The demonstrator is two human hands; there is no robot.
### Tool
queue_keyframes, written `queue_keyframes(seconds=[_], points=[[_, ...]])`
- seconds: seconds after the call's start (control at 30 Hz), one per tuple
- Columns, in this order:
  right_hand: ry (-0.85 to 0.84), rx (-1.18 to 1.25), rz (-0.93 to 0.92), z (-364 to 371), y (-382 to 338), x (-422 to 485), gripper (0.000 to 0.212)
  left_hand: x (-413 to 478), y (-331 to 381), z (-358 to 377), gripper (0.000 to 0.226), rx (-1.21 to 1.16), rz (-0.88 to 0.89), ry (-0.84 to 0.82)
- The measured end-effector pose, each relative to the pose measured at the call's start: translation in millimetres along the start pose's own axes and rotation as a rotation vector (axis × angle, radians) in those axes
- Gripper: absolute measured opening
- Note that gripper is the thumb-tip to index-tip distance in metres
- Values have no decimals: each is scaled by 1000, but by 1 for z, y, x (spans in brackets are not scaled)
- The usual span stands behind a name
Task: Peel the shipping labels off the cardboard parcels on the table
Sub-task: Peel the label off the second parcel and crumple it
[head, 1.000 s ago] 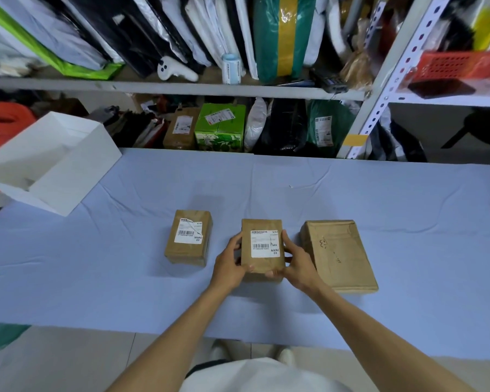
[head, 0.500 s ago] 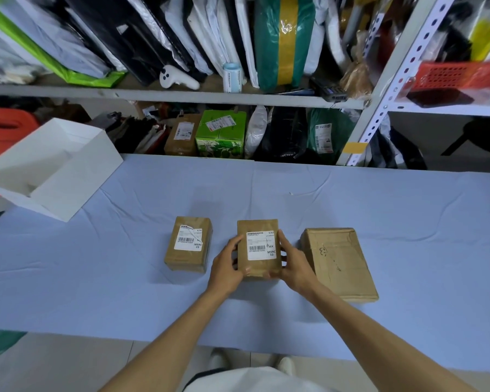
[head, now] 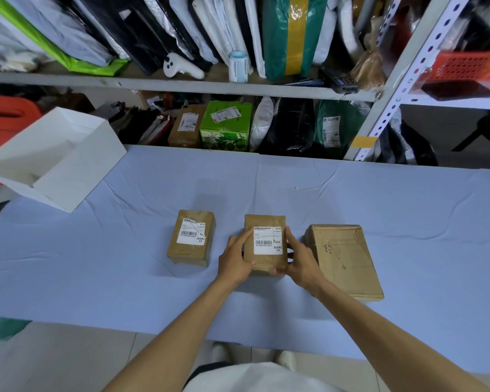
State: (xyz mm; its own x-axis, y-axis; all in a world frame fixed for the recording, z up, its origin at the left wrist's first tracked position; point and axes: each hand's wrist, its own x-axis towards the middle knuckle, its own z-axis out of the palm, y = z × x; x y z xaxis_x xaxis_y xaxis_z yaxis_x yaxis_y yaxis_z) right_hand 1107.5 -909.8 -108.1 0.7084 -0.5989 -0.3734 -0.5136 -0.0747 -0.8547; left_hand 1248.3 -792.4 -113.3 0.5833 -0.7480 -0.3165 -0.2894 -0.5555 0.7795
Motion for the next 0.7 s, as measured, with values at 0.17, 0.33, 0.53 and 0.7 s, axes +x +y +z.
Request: queue_keyframes(seconds=[0.17, 0.33, 0.53, 0.7], points=[[-5, -28, -9, 2, 0, 0, 113, 0, 0, 0, 86, 18, 0, 1], [-11, -79, -32, 0, 1, -1, 96, 1, 4, 1, 84, 55, -12, 3], [35, -3, -8, 7, 1, -6, 91, 0, 7, 0, 73, 63, -17, -6], [36, -28, -13, 6, -2, -11, 105, -5, 5, 3, 71, 36, -9, 14]])
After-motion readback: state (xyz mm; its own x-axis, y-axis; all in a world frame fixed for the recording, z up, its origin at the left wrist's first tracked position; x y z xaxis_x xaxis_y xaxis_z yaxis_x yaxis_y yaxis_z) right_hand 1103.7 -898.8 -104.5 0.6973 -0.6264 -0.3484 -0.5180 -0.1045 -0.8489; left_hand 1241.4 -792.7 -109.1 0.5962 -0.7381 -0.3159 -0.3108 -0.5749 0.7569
